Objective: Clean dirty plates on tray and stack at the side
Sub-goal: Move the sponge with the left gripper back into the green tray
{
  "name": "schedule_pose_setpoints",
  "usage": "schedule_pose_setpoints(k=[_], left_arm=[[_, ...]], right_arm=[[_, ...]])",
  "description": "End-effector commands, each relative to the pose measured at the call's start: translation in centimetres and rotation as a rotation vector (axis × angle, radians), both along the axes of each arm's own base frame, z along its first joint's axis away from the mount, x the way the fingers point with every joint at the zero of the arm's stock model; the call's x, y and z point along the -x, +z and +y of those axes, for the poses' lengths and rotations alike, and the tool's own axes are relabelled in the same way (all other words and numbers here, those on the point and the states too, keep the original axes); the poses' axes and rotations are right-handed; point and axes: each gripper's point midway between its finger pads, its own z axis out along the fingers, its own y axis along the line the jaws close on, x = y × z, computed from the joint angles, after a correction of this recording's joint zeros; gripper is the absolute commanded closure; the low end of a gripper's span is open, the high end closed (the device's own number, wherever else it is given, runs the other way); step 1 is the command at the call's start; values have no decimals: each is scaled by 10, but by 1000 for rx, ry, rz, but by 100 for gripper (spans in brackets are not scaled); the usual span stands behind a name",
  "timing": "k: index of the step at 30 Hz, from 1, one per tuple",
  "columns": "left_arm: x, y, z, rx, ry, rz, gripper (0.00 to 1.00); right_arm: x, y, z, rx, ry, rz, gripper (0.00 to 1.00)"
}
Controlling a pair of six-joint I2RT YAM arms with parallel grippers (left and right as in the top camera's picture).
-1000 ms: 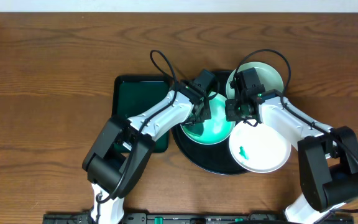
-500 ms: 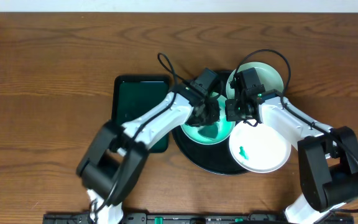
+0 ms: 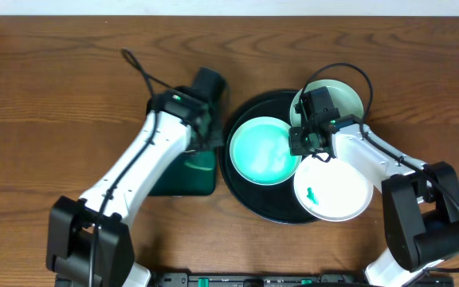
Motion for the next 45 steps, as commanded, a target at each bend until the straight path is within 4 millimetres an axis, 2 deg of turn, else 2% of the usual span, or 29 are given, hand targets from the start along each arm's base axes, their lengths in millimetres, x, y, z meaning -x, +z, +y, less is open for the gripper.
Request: schedule_pose_setpoints(k=[1,8,17,25,27,28,29,34,38,41,45], left_arm=[[4,-10,28,-70,6,36,93],[15,-40,52,-91,59,81,92],[23,-80,55,-85,59,61,93],[23,-89,57,-91,62,45,92],[23,-89,57,-91,61,45,83],[23,-89,57,-90,61,46,70],[24,-89,56,-85,61,50,63],[19,-72,52,-65,60,38,58],[1,-35,53,-36,82,-52,54],[-11,-6,62,-8,132,-136,51],[-18,28,89,19,233,-243,48]], right_arm=[[11,-8,20,-74,49,50,99],[11,-7,23,-92,55,52,99],[12,-7,23,-91,54,54,99],[12,-7,23,-91,54,54,99],[12,-7,23,-91,54,54,99],[12,-7,23,-91,54,54,99],[12,-7,23,-91,54,54,99],[12,-7,23,-91,54,54,99],[12,-7,23,-90,54,56,99],[13,-8,22,-89,54,60,99],[13,-8,22,-88,54,60,99]])
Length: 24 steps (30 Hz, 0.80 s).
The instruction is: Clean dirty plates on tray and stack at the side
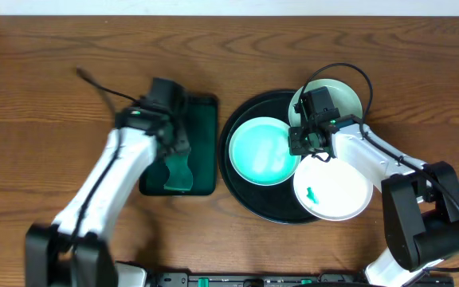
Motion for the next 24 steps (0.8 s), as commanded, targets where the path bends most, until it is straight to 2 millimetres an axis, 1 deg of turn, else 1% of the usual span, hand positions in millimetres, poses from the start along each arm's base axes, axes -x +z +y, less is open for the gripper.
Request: schedule_pose_setpoints(k=[1,2,4,7,10,12,13,15,16,17,18,24], left_arm=[[-7,35,28,19,103,-108,47],[-6,46,45,21,156,-141,47],[-3,54,63,21,209,-165,46],[1,58,81,17,264,-171,42],[5,56,92,12,300,-157,41],[7,54,95,11,308,-151,41],[8,54,95,11,309,-147,35],[10,53,95,10,310,-135,33],[12,52,95,10,310,-128,28],[13,51,95,9,310,-122,27],[13,51,95,9,310,-121,22],[13,51,95,9,310,-121,21]], right_arm=[[13,-8,20,-74,50,60,99],[13,-8,20,-74,50,59,99],[13,-8,20,-74,50,59,99],[13,-8,19,-73,50,59,98],[12,-8,17,-59,44,54,90],[12,-9,15,-49,41,52,88],[12,-9,15,-47,40,52,87],[12,-9,15,-47,40,52,85],[12,-9,15,-47,40,52,85],[12,-9,15,-47,40,51,84],[12,-9,15,-46,40,51,83],[13,-11,14,-44,39,55,82]])
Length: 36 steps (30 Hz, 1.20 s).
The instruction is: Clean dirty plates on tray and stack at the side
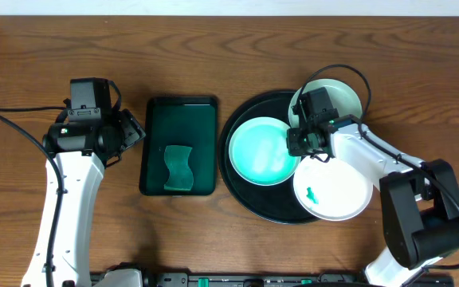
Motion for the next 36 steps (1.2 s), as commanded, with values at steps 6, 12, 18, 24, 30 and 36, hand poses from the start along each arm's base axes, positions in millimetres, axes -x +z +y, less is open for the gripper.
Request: schedule_pose_setpoints(k=[6,12,18,24,30,36], left_arm=[[0,3,2,-7,4,-4,20],[0,3,2,-7,4,-4,20],[0,3,2,-6,4,-4,20],[0,3,2,-6,4,-3,20],[0,3,2,-7,4,-4,20],[0,3,2,-7,4,-4,20]], right_arm=[[8,-10,0,27,10,23,91],[9,-10,0,27,10,24,99],[3,-2,-1,16,1,6,99],[-1,19,-3,-20,-11,-28,99],[-2,34,-6,-38,-20,-53,99],[-3,49,-8,-49,-24,-84,99]])
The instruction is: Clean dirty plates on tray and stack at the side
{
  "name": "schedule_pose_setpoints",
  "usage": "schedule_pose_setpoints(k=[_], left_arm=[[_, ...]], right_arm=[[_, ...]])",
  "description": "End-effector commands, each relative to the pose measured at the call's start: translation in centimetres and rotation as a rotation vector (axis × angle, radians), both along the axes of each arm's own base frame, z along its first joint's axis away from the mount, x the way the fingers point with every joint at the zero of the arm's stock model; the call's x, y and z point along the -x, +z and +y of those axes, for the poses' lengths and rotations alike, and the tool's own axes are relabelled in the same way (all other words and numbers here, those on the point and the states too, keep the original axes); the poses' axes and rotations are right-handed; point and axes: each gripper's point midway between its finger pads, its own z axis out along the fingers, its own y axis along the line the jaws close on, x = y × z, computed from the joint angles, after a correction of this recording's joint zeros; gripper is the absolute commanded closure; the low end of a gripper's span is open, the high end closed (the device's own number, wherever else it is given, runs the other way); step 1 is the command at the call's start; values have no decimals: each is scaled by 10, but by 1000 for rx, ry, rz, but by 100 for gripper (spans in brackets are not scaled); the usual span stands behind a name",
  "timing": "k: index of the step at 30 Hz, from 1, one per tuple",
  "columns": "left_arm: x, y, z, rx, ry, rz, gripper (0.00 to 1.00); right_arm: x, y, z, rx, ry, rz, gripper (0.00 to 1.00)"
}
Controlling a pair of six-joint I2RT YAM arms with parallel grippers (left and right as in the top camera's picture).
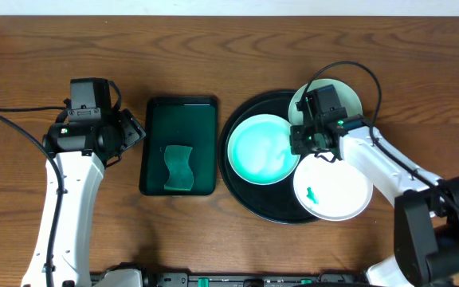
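Note:
A black round tray (245, 199) holds a teal plate (257, 151) and a white plate (337, 191) with a small green smear. A pale green plate (347, 97) lies at the tray's back right, partly under my right arm. My right gripper (300, 147) sits at the teal plate's right rim and appears shut on it. My left gripper (134, 130) hangs open and holds nothing, left of the dark green rectangular tray (202, 119). A green sponge (178, 167) lies in that tray.
Bare wooden table surrounds both trays. The left arm's cable trails off to the far left. The arm bases stand at the table's front edge.
My right arm has shifted slightly, its wrist a little to the right and its elbow lower. The teal plate has edged a little to the left. The left arm has not moved.
First my left gripper was over the green tray's right part, beside the round tray. Then it was at the tray's left with the sponge lying inside. After that it stood away to the left, and it stays there. My right gripper stayed at the teal plate's rim throughout.

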Motion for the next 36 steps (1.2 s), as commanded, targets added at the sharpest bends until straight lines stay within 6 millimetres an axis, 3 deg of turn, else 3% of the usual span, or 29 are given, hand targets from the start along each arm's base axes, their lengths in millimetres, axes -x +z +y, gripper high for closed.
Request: schedule_pose_setpoints(k=[1,24,36], left_arm=[[0,3,2,-7,4,-4,20],[0,3,2,-7,4,-3,20],[0,3,2,-7,4,-4,20]], right_arm=[[-5,16,-5,-15,-16,-40,99],[-5,35,5,-108,-19,-56,99],[-12,94,1,-191,-104,-197,99]])
